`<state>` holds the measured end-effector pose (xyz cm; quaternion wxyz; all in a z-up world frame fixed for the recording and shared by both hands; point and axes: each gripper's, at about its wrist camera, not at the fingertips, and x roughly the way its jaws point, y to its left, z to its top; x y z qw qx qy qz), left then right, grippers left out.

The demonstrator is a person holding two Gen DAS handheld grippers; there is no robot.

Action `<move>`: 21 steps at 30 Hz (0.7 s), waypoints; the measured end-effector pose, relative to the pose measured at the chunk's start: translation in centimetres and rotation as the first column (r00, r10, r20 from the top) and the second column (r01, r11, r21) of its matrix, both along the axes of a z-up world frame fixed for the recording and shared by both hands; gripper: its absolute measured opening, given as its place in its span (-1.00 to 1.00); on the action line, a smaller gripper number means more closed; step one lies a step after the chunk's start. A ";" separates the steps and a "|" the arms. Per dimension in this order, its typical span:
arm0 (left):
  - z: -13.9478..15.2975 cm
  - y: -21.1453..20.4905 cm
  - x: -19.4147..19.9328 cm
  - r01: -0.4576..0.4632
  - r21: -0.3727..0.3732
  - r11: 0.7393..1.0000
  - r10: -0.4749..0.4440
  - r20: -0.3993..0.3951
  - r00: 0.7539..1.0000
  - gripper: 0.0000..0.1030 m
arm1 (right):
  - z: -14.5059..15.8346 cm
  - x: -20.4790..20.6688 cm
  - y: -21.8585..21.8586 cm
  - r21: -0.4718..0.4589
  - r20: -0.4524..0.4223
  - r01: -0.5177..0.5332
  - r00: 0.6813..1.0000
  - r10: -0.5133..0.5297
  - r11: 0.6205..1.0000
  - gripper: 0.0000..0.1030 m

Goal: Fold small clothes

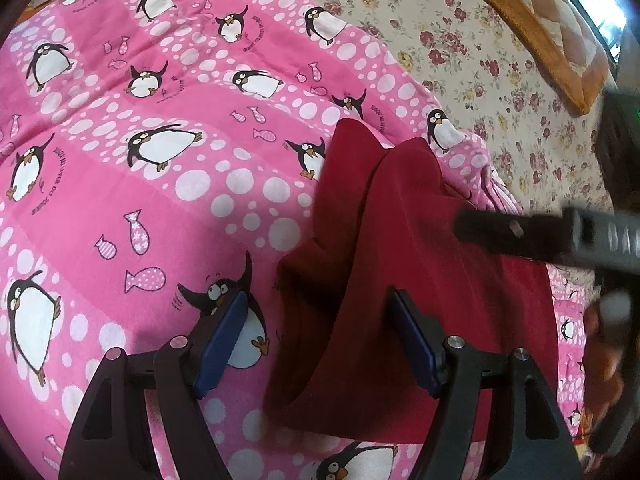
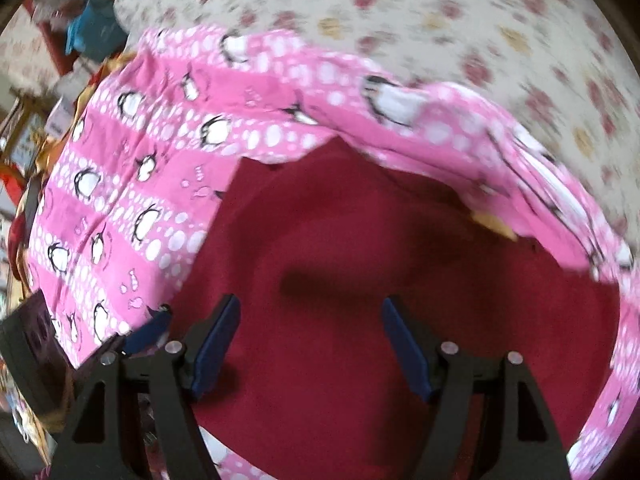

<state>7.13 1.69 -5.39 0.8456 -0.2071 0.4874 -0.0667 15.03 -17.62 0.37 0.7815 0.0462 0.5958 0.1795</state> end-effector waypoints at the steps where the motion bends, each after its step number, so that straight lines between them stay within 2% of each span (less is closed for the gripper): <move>1: 0.0 0.0 -0.1 0.000 0.000 1.000 0.000 0.001 1.000 0.03 | 0.0 0.6 0.7 -0.003 -0.014 -0.015 1.000 0.015 1.000 0.50; 7: 0.0 -0.2 0.0 -0.006 0.007 1.000 0.006 -0.001 1.000 0.03 | -0.6 4.0 5.7 -0.098 -0.091 -0.104 0.991 0.095 0.990 0.55; 12: 0.0 -0.1 0.0 -0.010 0.002 1.000 0.010 -0.002 1.000 0.03 | -1.8 6.3 9.4 -0.177 -0.173 -0.184 0.973 0.153 0.967 0.60; 18: 0.0 -0.3 -0.2 -0.014 0.014 1.000 0.013 0.005 1.000 0.03 | -3.0 7.6 13.9 -0.277 -0.230 -0.297 0.944 0.237 0.914 0.67; 21: 0.0 -0.2 -0.2 -0.016 0.008 1.000 0.016 0.003 1.000 0.03 | -4.3 7.8 15.7 -0.348 -0.274 -0.346 0.927 0.258 0.872 0.70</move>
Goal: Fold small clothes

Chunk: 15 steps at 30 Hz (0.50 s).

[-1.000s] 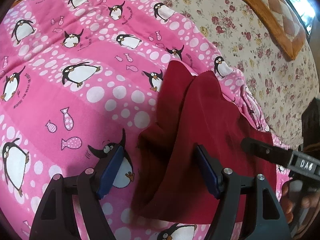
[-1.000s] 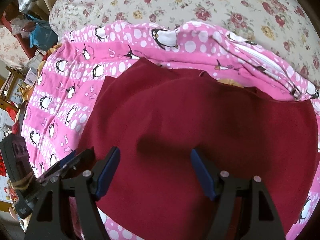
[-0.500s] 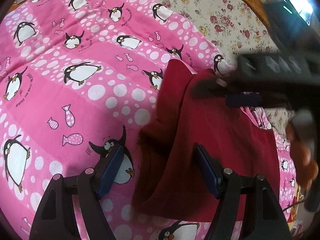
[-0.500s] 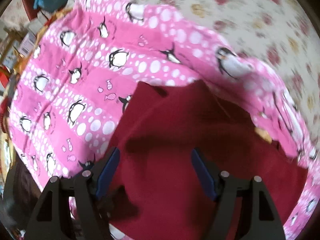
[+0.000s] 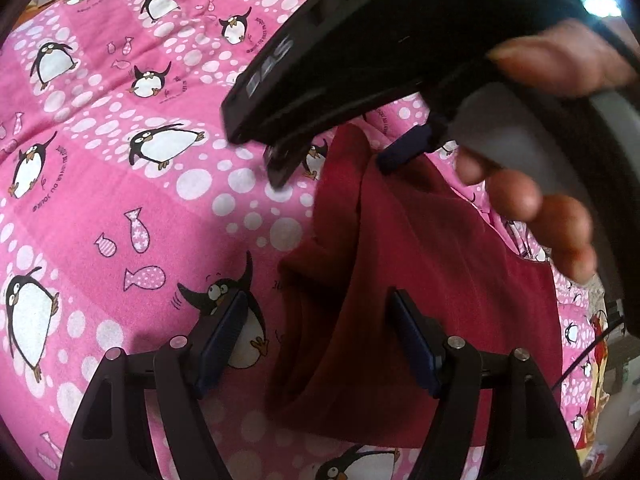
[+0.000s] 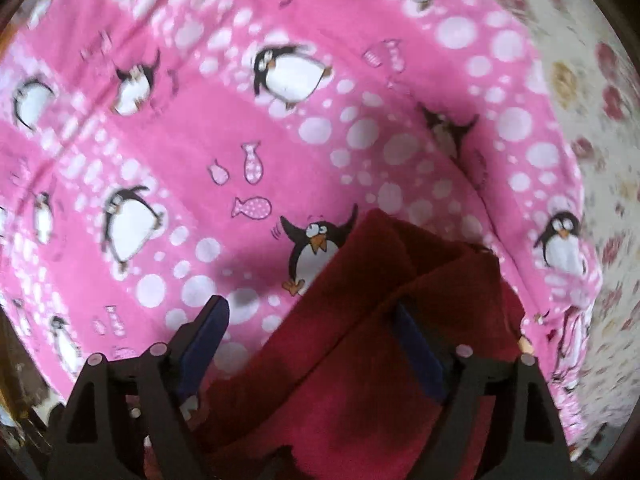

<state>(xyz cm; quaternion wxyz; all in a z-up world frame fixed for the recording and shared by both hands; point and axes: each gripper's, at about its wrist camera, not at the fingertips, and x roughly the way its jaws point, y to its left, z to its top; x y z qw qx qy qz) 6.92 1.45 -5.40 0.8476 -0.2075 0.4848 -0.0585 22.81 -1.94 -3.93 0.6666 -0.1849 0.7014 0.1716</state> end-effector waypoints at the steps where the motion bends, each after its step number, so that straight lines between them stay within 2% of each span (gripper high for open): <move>1: 0.0 0.1 0.0 -0.002 -0.006 1.000 0.001 -0.001 1.000 0.04 | -0.4 0.0 0.4 -0.023 -0.005 -0.010 1.000 0.010 1.000 0.70; 5: 0.0 0.4 0.2 -0.002 -0.020 1.000 0.002 -0.006 1.000 0.04 | -1.1 -0.3 1.1 -0.061 -0.007 -0.039 0.999 0.038 0.997 0.74; 15: 0.1 0.7 0.4 -0.002 -0.020 1.000 0.002 -0.006 1.000 0.04 | -1.3 -0.2 0.7 -0.057 -0.003 -0.029 1.000 0.029 0.998 0.78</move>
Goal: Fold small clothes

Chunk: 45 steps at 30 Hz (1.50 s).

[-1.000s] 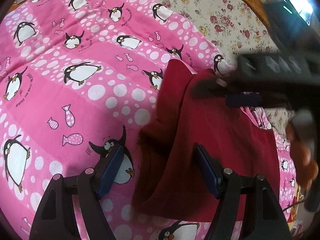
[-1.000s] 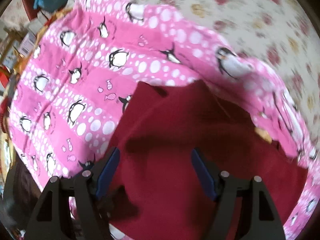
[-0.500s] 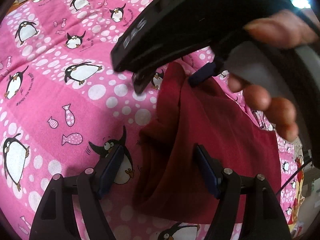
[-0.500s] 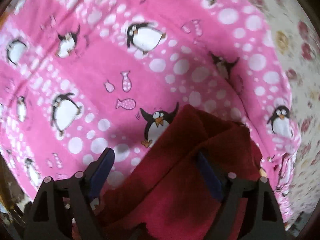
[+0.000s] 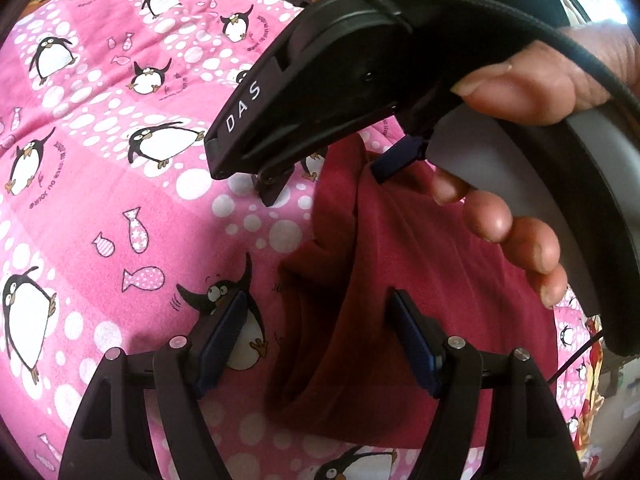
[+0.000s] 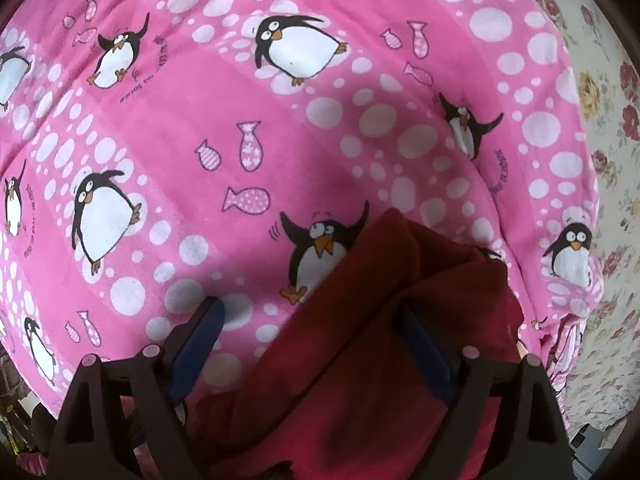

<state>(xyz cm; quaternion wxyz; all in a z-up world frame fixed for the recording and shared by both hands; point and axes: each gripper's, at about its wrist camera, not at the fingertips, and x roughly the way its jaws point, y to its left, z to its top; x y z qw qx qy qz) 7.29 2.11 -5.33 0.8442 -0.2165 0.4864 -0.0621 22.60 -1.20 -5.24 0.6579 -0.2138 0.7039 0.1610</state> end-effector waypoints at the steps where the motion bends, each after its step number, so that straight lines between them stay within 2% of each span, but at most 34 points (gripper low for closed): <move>1: 0.0 0.0 0.0 -0.001 0.000 1.000 0.001 -0.001 1.000 0.04 | 0.2 -0.1 0.1 -0.001 0.000 -0.001 1.000 0.001 1.000 0.78; 5: 0.1 -0.2 0.1 0.001 0.005 1.000 -0.001 0.000 1.000 0.04 | 1.7 -0.8 0.3 0.005 0.009 -0.043 0.999 0.043 0.999 0.78; 9: 0.1 -0.2 0.2 0.001 0.006 1.000 -0.001 -0.001 1.000 0.04 | 5.2 -1.1 0.1 -0.049 0.097 -0.148 0.984 0.152 0.988 0.78; 12: 0.1 -0.3 0.2 0.000 0.009 1.000 0.000 -0.001 1.000 0.04 | 7.2 -0.7 -0.9 -0.131 0.157 -0.150 0.973 0.170 0.980 0.78; 14: 0.1 -0.4 0.2 0.000 0.012 1.000 0.000 0.000 1.000 0.04 | 7.6 -0.7 -1.4 -0.199 0.167 -0.146 0.969 0.180 0.969 0.78; 16: 0.1 -0.6 0.2 0.000 0.017 1.000 0.000 0.001 1.000 0.04 | 7.6 -1.4 -1.1 -0.314 0.204 -0.190 0.943 0.261 0.930 0.78; 19: 0.1 -0.7 0.1 0.005 0.022 1.000 -0.005 0.003 1.000 0.04 | 7.5 -3.3 -0.1 -0.412 0.204 -0.374 0.851 0.484 0.831 0.78; 20: 0.1 -0.7 0.2 0.006 0.022 1.000 -0.006 0.003 1.000 0.04 | 7.4 -4.0 0.3 -0.434 0.189 -0.441 0.808 0.558 0.786 0.78; 22: 0.0 -0.8 0.2 0.005 0.020 1.000 -0.005 0.002 1.000 0.04 | 6.7 -4.5 1.2 -0.498 0.128 -0.555 0.713 0.689 0.666 0.78; 23: 0.0 -0.8 0.2 0.004 0.018 1.000 -0.004 0.001 1.000 0.04 | 6.5 -4.7 0.8 -0.523 0.096 -0.580 0.688 0.719 0.625 0.78; 25: 0.0 -0.8 0.3 0.003 0.015 1.000 -0.003 0.000 1.000 0.04 | 6.5 -4.5 0.2 -0.525 0.049 -0.607 0.679 0.733 0.597 0.78; 26: 0.0 -0.8 0.3 0.004 0.015 1.000 -0.004 0.000 1.000 0.04 | 6.4 -4.5 -0.2 -0.521 0.038 -0.626 0.663 0.748 0.581 0.78; 27: 0.0 -0.8 0.2 0.005 0.015 1.000 -0.005 0.000 1.000 0.04 | 6.3 -4.8 -0.5 -0.527 0.032 -0.653 0.625 0.780 0.544 0.78; 29: 0.0 -0.8 0.2 0.008 0.017 1.000 -0.008 0.002 1.000 0.04 | 5.8 -6.2 -0.4 -0.545 0.008 -0.728 0.491 0.871 0.416 0.78; 30: 0.0 -0.8 0.2 0.010 0.017 1.000 -0.010 0.003 1.000 0.04 | 5.6 -7.4 -0.8 -0.557 -0.022 -0.772 0.382 0.924 0.306 0.78; 31: 0.0 -0.9 0.2 0.011 0.018 1.000 -0.011 0.005 1.000 0.04 | 5.2 -8.1 -1.0 -0.570 -0.050 -0.787 0.319 0.947 0.235 0.78; 32: 0.0 -0.9 0.1 0.012 0.018 1.000 -0.012 0.006 1.000 0.04 | 4.7 -9.1 -1.5 -0.586 -0.104 -0.802 0.217 0.971 0.116 0.78; 34: 0.0 -0.9 0.0 0.017 0.018 1.000 -0.017 0.009 1.000 0.04 | 3.7 -10.7 -1.7 -0.616 -0.178 -0.786 0.074 0.981 -0.053 0.78; 35: 0.0 -0.9 0.0 0.021 0.018 1.000 -0.022 0.011 1.000 0.04 | 3.1 -11.4 -2.5 -0.624 -0.227 -0.764 -0.022 0.974 -0.163 0.78; 36: 0.0 -0.9 -0.1 0.028 0.016 0.999 -0.028 0.014 1.000 0.04 | 2.7 -11.8 -3.2 -0.611 -0.260 -0.760 -0.070 0.963 -0.220 0.78; 39: -0.1 -0.7 -0.4 0.047 0.010 0.999 -0.047 0.020 0.999 0.04 | 1.3 -12.2 -5.2 -0.571 -0.346 -0.735 -0.187 0.919 -0.365 0.78; 41: -0.1 -0.6 -0.5 0.052 0.001 0.999 -0.052 0.019 0.998 0.04 | 0.7 -12.5 -5.8 -0.555 -0.373 -0.717 -0.241 0.896 -0.423 0.78; 42: -0.1 -0.5 -0.4 0.052 -0.005 0.999 -0.052 0.017 0.999 0.04 | 0.6 -12.5 -5.9 -0.543 -0.373 -0.723 -0.249 0.894 -0.428 0.78; 43: -0.2 -0.5 -0.4 0.051 -0.008 0.999 -0.051 0.016 0.999 0.04 | 0.4 -12.3 -5.7 -0.528 -0.360 -0.744 -0.240 0.901 -0.409 0.78; 45: -0.2 -0.4 -0.2 0.049 -0.012 0.999 -0.049 0.013 0.999 0.04 | 0.4 -11.7 -5.0 -0.513 -0.319 -0.792 -0.181 0.930 -0.330 0.78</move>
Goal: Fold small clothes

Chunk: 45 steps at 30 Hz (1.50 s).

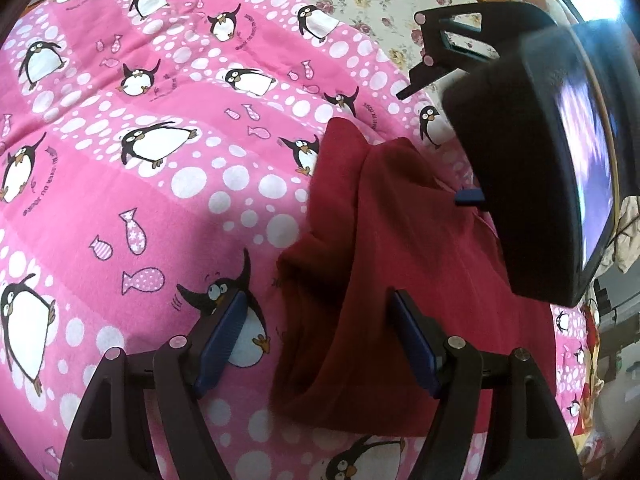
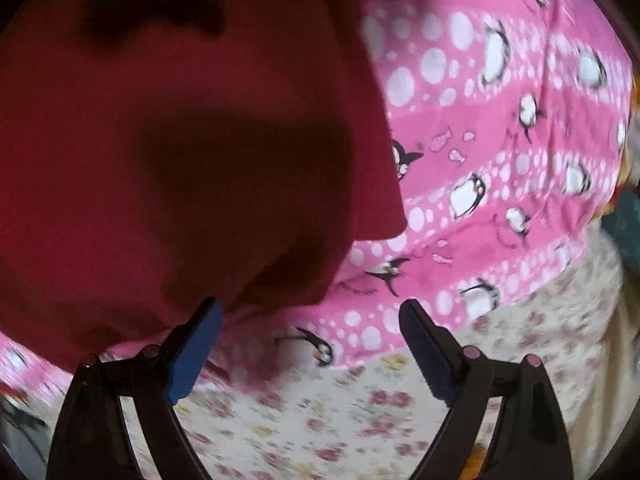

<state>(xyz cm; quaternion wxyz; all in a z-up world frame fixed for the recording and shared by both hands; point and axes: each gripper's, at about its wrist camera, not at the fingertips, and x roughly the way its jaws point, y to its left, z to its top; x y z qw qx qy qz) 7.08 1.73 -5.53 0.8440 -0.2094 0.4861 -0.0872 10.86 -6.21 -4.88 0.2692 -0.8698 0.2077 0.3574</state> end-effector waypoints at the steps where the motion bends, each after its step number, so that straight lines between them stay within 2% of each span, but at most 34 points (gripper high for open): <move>1: 0.0 0.0 0.1 -0.002 -0.002 1.000 0.002 -0.001 1.000 0.04 | 0.1 0.1 0.3 0.019 -0.006 0.026 1.000 -0.026 0.999 0.78; 4: -0.1 0.1 0.1 -0.010 -0.007 1.000 0.010 0.001 1.000 0.04 | 0.9 1.1 1.2 0.106 -0.031 0.125 0.992 -0.122 0.987 0.78; 6: 0.0 -0.1 0.0 -0.008 0.004 1.000 0.008 0.005 1.000 0.05 | 1.8 1.9 1.5 0.149 -0.079 0.227 0.973 -0.218 0.962 0.78; 8: 0.0 -0.2 -0.1 -0.007 0.015 1.000 0.007 0.008 1.000 0.05 | 2.6 3.2 1.7 0.191 -0.146 0.387 0.920 -0.364 0.902 0.79; 9: 0.0 -0.2 -0.1 -0.008 0.018 1.000 0.008 0.008 1.000 0.05 | 3.2 4.5 1.6 0.223 -0.189 0.501 0.864 -0.467 0.836 0.79; 10: 0.1 -0.3 -0.1 -0.010 0.020 1.000 0.009 0.007 1.000 0.05 | 3.6 5.1 1.7 0.244 -0.211 0.565 0.825 -0.525 0.789 0.79; 12: 0.1 -0.3 -0.2 -0.014 0.024 1.000 0.013 0.006 1.000 0.05 | 4.2 7.7 1.2 0.290 -0.278 0.744 0.668 -0.691 0.602 0.79; 14: 0.1 -0.3 -0.1 -0.014 0.028 1.000 0.014 0.006 1.000 0.05 | 5.0 10.7 0.4 0.318 -0.379 0.896 0.421 -0.824 0.311 0.79; 15: 0.1 -0.3 -0.1 -0.013 0.030 0.999 0.013 0.007 1.000 0.05 | 5.4 11.7 -0.1 0.309 -0.445 0.933 0.312 -0.840 0.183 0.79; 17: 0.1 -0.3 -0.2 -0.012 0.030 0.999 0.012 0.007 1.000 0.05 | 6.2 13.1 -1.2 0.268 -0.582 0.962 0.120 -0.804 -0.051 0.79; 19: 0.1 -0.3 -0.1 -0.015 0.028 1.000 0.014 0.007 1.000 0.07 | 6.6 13.6 -2.0 0.273 -0.644 0.947 0.047 -0.764 -0.172 0.79; 20: 0.2 -0.3 -0.2 -0.015 0.026 1.000 0.015 0.008 1.000 0.11 | 6.6 13.8 -2.3 0.263 -0.680 0.933 -0.001 -0.734 -0.246 0.79; 22: 0.1 -0.4 0.0 -0.020 0.024 1.000 0.020 0.011 1.000 0.16 | 6.3 13.9 -2.7 0.238 -0.720 0.908 -0.073 -0.691 -0.344 0.79; 23: 0.1 -0.3 0.0 -0.022 0.023 0.999 0.022 0.012 1.000 0.18 | 6.1 13.9 -2.9 0.209 -0.752 0.888 -0.122 -0.648 -0.409 0.79; 26: 0.2 -0.4 -0.1 -0.026 0.029 0.999 0.025 0.013 1.000 0.19 | 4.9 14.0 -3.0 0.128 -0.813 0.837 -0.219 -0.539 -0.532 0.79; 29: 0.1 -0.2 0.0 -0.027 0.019 0.999 0.027 0.009 1.000 0.19 | 3.6 13.6 -2.4 0.138 -0.810 0.796 -0.252 -0.530 -0.590 0.79; 33: 0.1 -0.3 0.0 -0.034 0.031 0.999 0.034 0.010 0.999 0.19 | 2.3 12.6 -1.6 0.143 -0.820 0.760 -0.268 -0.506 -0.634 0.79; 37: 0.0 -0.3 0.1 -0.034 0.039 0.999 0.034 0.012 0.999 0.21 | 1.0 12.2 -1.7 0.177 -0.821 0.760 -0.236 -0.520 -0.625 0.80; 41: 0.0 -0.2 0.1 -0.033 0.039 0.999 0.032 0.012 0.999 0.22 | 0.0 11.9 -2.7 0.180 -0.839 0.726 -0.239 -0.489 -0.664 0.87; 43: 0.0 -0.2 0.2 -0.032 0.039 0.999 0.031 0.012 0.999 0.22 | -0.8 12.7 -3.8 0.186 -0.835 0.720 -0.242 -0.494 -0.668 0.90; 45: 0.0 -0.2 0.2 -0.033 0.041 0.999 0.032 0.012 0.999 0.22 | -1.1 12.4 -3.6 0.204 -0.825 0.728 -0.233 -0.516 -0.655 0.93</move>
